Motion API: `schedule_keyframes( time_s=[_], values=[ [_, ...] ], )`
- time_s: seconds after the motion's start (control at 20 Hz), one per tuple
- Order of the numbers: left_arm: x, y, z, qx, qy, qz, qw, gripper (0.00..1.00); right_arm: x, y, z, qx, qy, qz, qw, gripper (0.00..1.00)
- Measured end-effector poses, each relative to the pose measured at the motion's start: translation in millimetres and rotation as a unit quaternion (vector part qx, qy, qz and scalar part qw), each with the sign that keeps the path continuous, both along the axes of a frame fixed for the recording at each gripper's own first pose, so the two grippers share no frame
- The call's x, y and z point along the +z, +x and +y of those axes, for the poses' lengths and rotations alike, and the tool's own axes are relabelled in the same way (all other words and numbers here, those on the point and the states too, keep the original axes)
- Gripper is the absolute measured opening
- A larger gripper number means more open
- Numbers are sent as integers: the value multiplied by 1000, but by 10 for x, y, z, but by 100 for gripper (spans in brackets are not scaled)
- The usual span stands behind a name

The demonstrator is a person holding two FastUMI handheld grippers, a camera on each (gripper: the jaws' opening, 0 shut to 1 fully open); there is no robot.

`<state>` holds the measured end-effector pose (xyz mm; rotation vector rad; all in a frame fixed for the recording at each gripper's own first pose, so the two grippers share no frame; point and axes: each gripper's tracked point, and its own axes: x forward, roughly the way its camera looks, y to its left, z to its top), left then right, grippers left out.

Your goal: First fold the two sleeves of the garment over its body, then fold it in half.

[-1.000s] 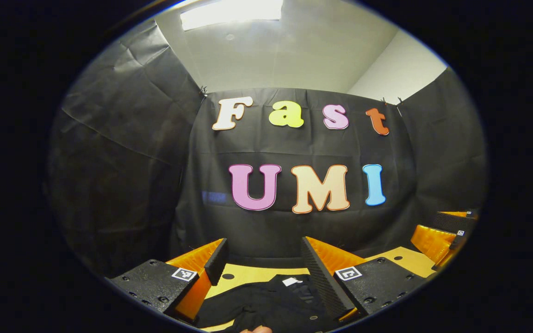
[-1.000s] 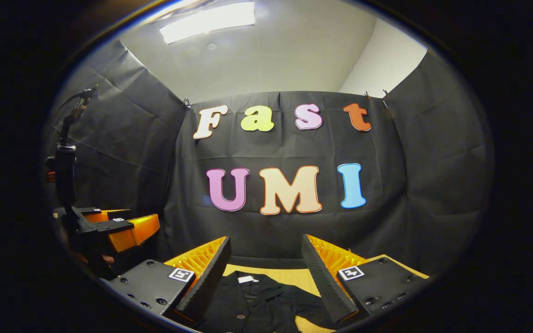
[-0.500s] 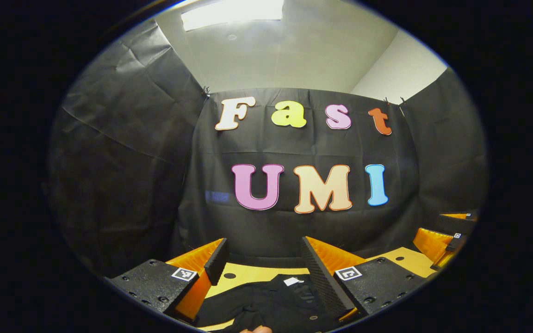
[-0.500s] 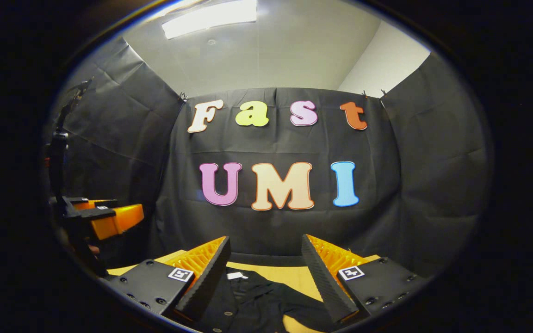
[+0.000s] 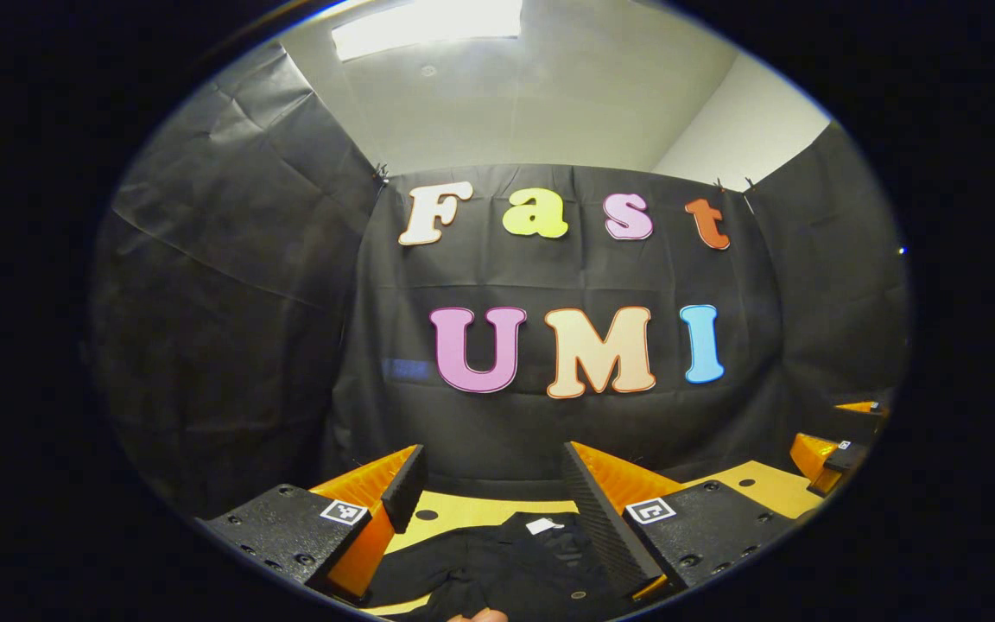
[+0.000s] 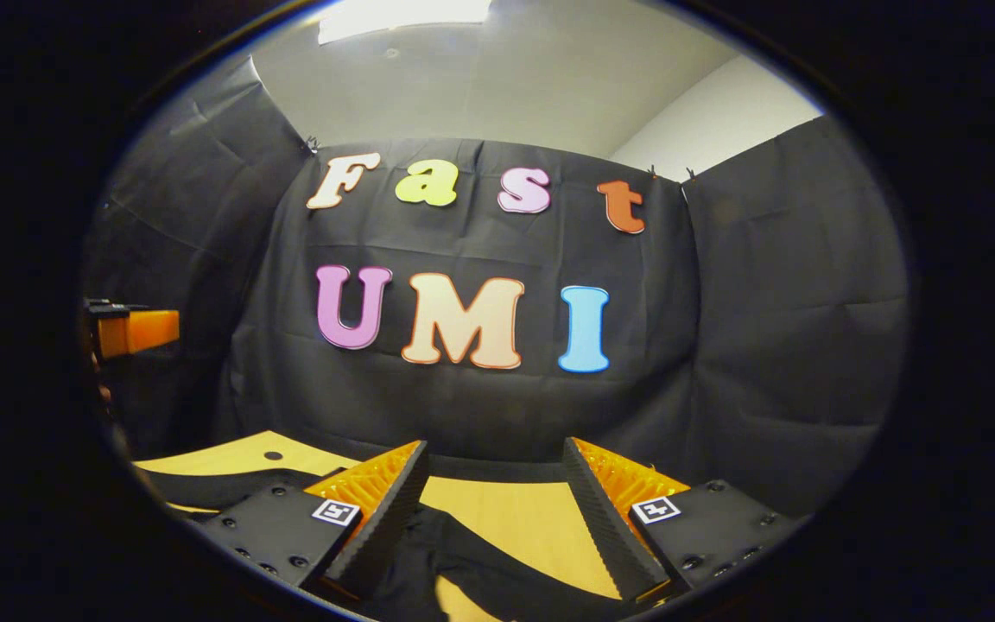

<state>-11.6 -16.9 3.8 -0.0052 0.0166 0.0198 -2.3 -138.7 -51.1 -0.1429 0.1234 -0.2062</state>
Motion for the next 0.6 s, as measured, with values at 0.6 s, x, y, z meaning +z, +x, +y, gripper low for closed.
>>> schedule_keyframes(
  time_s=[0.6],
  values=[
    [-35,20,-338,7,12,8,1000,92,-1190,-240,-1164,-69,32,148,986,98]
  ],
)
